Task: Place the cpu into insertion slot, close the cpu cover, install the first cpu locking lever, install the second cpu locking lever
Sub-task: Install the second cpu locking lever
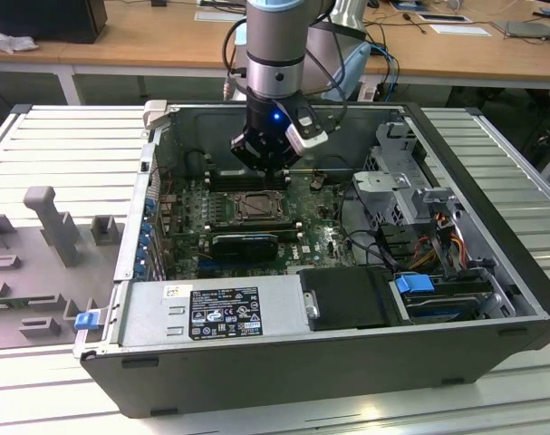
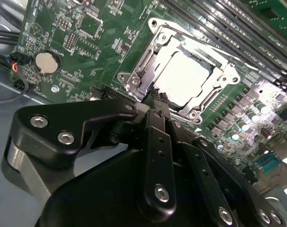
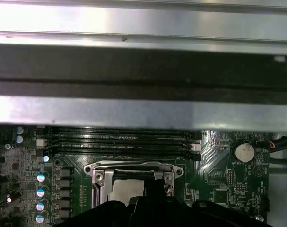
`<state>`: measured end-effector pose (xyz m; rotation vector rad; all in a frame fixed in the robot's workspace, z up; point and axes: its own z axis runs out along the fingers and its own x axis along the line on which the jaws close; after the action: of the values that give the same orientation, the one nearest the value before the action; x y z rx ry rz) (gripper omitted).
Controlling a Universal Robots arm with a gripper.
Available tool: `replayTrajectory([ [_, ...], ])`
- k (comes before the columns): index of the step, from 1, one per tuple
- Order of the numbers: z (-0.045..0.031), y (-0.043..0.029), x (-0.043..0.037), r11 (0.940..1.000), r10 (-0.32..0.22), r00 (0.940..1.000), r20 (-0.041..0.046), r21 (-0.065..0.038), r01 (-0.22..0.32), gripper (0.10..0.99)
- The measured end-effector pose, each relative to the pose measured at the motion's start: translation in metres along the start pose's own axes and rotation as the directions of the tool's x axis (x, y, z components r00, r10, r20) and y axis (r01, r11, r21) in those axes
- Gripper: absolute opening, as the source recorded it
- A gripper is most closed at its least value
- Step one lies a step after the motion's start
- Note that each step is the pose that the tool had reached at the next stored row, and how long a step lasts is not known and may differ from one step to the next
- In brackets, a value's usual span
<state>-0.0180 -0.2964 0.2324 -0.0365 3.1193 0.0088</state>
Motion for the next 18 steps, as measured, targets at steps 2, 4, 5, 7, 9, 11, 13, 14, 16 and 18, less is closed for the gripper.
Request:
replayTrajectory([
  [2, -0.0019, -0.0006, 0.0, 1.0, 0.0, 1.0, -0.0001, 0.0, 0.0, 0.106],
  [4, -0.003, -0.0029, 0.0, 1.0, 0.0, 1.0, 0.0, 0.0, 0.0, 0.106],
  [5, -0.003, -0.0037, 0.0, 1.0, 0.0, 1.0, 0.0, 0.0, 0.0, 0.106],
  [7, -0.003, -0.0051, 0.0001, 1.0, 0.0, 1.0, 0.0, 0.0, 0.0, 0.106],
  [9, -0.003, -0.0072, 0.0001, 1.0, 0.0, 1.0, 0.0, 0.0, 0.0, 0.106],
  [11, -0.0032, -0.0086, 0.0001, 1.0, 0.0, 1.0, 0.0, 0.0, 0.0, 0.106],
  [13, -0.0073, -0.0092, 0.0001, 1.0, 0.0, 1.0, 0.0, 0.0, 0.0, 0.106],
  [14, -0.0084, -0.0094, 0.0, 1.0, 0.0, 1.0, -0.0001, 0.0, 0.0, 0.106],
  [16, -0.0086, -0.0111, 0.0001, 1.0, 0.0, 1.0, 0.0, 0.0, 0.0, 0.106],
  [18, -0.0087, -0.0157, 0.0004, 1.0, 0.0, 1.0, 0.0, 0.0, 0.0, 0.106],
])
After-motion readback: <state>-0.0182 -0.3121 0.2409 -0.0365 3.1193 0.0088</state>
